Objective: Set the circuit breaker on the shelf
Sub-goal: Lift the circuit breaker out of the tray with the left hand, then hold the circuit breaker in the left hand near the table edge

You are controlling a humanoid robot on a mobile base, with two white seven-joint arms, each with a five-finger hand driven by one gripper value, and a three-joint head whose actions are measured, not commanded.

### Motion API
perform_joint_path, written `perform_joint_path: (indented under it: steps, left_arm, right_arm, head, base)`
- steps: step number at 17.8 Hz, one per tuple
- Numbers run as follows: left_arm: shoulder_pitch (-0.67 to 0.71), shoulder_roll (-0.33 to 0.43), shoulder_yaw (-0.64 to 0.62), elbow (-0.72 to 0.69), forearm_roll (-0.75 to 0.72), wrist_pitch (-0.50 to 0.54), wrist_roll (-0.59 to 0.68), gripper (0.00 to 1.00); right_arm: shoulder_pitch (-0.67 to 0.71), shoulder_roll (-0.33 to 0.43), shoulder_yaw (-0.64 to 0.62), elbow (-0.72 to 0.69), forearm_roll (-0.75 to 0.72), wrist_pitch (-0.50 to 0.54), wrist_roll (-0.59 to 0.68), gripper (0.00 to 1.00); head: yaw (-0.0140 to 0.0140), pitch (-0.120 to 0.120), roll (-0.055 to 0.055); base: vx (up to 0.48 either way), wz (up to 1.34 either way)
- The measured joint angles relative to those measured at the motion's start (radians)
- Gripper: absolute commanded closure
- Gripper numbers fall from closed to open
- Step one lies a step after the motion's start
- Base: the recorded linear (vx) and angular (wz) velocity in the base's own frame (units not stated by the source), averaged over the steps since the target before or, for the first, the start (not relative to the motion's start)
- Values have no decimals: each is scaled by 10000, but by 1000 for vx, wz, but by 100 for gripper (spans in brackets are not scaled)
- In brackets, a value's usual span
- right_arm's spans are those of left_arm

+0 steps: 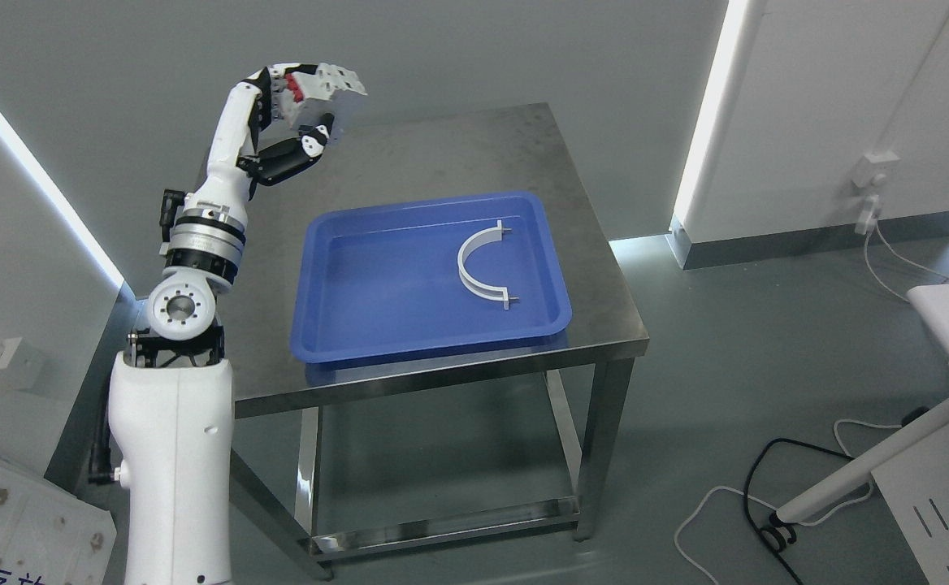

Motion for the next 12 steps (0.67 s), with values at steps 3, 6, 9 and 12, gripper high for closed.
perform_joint_path:
  steps: [3, 6, 9, 12]
  left_arm:
    - [1425, -144, 96, -1022, 624, -331, 656, 78]
    - [2802, -247, 120, -1794, 960, -1426, 497, 80]
    - [3967, -328, 137, -2381, 1148, -2388, -670, 80]
    - [4715, -386, 206, -2831, 1263, -2882, -1199, 80]
  right_arm:
    - [1, 0, 0, 0, 0, 0, 25, 0]
    - [1, 0, 0, 0, 0, 0, 35, 0]
    - [1, 0, 0, 0, 2, 0, 43, 0]
    - [1, 0, 0, 0, 1, 0, 43, 0]
  head:
    - [0, 0, 0]
    - [0, 0, 0]
    - [0, 0, 0]
    - [0, 0, 0]
  base:
    - [0, 0]
    - [0, 0]
    - [0, 0]
    - [0, 0]
